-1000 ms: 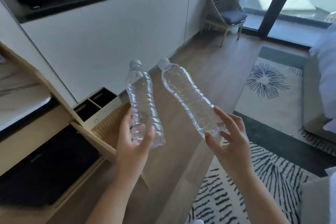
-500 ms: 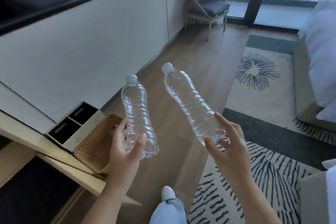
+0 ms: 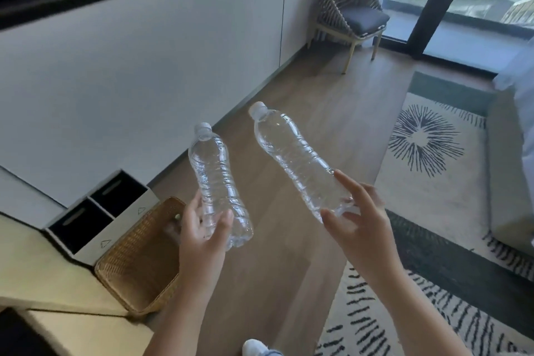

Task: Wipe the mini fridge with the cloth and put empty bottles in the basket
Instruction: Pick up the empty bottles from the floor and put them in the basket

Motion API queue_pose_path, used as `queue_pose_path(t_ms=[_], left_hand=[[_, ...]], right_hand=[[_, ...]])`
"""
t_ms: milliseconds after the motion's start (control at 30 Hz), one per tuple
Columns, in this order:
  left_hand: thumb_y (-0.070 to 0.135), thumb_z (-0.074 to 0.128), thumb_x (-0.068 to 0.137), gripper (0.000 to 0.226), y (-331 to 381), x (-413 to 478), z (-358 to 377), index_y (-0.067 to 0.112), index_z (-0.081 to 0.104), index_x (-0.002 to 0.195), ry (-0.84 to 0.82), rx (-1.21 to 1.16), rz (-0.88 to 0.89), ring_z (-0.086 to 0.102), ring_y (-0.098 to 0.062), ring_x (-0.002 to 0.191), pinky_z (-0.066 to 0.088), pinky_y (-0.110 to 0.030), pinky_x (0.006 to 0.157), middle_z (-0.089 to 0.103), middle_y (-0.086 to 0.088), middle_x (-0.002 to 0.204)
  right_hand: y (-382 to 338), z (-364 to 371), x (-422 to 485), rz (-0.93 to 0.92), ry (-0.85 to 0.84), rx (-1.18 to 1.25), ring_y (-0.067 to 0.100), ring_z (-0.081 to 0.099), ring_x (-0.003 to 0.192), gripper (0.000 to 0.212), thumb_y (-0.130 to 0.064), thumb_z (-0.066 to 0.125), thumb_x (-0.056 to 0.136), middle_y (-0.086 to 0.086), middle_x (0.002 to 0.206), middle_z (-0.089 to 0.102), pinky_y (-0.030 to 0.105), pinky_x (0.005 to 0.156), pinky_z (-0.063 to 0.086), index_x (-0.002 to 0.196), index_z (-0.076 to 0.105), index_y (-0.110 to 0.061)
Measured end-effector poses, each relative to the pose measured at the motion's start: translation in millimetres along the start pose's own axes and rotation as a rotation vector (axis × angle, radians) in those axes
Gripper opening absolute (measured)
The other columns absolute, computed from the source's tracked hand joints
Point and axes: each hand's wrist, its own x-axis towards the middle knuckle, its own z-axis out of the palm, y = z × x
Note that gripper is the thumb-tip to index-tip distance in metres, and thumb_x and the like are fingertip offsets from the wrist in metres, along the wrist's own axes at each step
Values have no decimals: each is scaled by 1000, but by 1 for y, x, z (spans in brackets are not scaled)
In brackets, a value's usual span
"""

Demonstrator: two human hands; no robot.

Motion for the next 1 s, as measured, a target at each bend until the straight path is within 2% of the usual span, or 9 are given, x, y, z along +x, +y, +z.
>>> queue_pose_path(t_ms=[133, 300, 400, 500, 600, 700, 767, 900, 1000], left_hand=[[55, 65, 59, 54, -6, 46, -28, 50, 45, 109, 90, 31, -28, 57, 0, 107, 47, -31, 89, 55, 13, 121], [55, 72, 67, 63, -11, 72, -58, 43, 38, 119, 259, 106, -71, 48, 28, 86, 41, -16, 74, 46, 27, 106], [58, 68, 62, 69, -22, 87, -79, 41, 39, 123, 366, 120, -127, 50, 23, 91, 43, -21, 80, 48, 23, 113], [62, 63, 59, 81, -35, 103, -99, 34, 39, 131, 511, 153, -182, 45, 12, 102, 40, -23, 85, 44, 13, 127], [31, 65, 83, 59, -41, 126, -112, 23, 39, 135, 649, 115, -226, 49, 3, 109, 42, -16, 79, 44, 5, 136], [18, 59, 87, 52, -36, 157, -120, 22, 38, 135, 801, 105, -248, 45, 24, 83, 40, -1, 59, 43, 12, 125], [15, 58, 88, 51, -33, 178, -124, 21, 39, 134, 886, 101, -250, 42, 27, 76, 37, 3, 54, 41, 11, 122], [16, 60, 87, 47, -37, 210, -135, 30, 39, 127, 1020, 93, -261, 41, 36, 74, 37, 3, 56, 44, 19, 114], [35, 69, 75, 51, -57, 222, -150, 45, 38, 115, 1096, 49, -288, 49, 26, 85, 44, -4, 61, 43, 31, 107]], right_hand=[[-4, 46, 41, -57, -86, 6, -4, 50, 95, 59, -19, 73, 70, -14, 110, 44, 5, 80, 40, 122, 50, -37], [0, 101, 71, -40, -234, 52, -4, 50, 93, 64, -10, 76, 71, -12, 107, 45, 5, 79, 41, 116, 47, -46], [1, 137, 98, -52, -329, 82, -3, 50, 93, 57, -22, 70, 69, -15, 106, 45, 5, 79, 42, 116, 47, -47], [-1, 179, 130, -54, -432, 120, 0, 52, 93, 57, -21, 72, 71, -16, 106, 45, 8, 79, 43, 115, 47, -49], [-4, 223, 167, -69, -543, 155, 3, 53, 94, 52, -34, 64, 67, -17, 106, 45, 9, 78, 44, 114, 47, -51], [-7, 268, 205, -85, -678, 202, 3, 52, 94, 51, -35, 63, 67, -13, 104, 46, 8, 77, 44, 115, 50, -46], [-9, 299, 230, -88, -792, 218, 5, 53, 92, 51, -27, 70, 71, -12, 102, 46, 9, 78, 45, 114, 50, -47], [-9, 364, 263, -109, -1006, 208, 1, 57, 88, 56, -13, 70, 77, -9, 103, 48, 6, 74, 45, 111, 47, -51], [-5, 414, 264, -87, -1127, 183, -6, 58, 79, 53, -15, 70, 78, -10, 103, 47, 6, 65, 46, 115, 47, -46]])
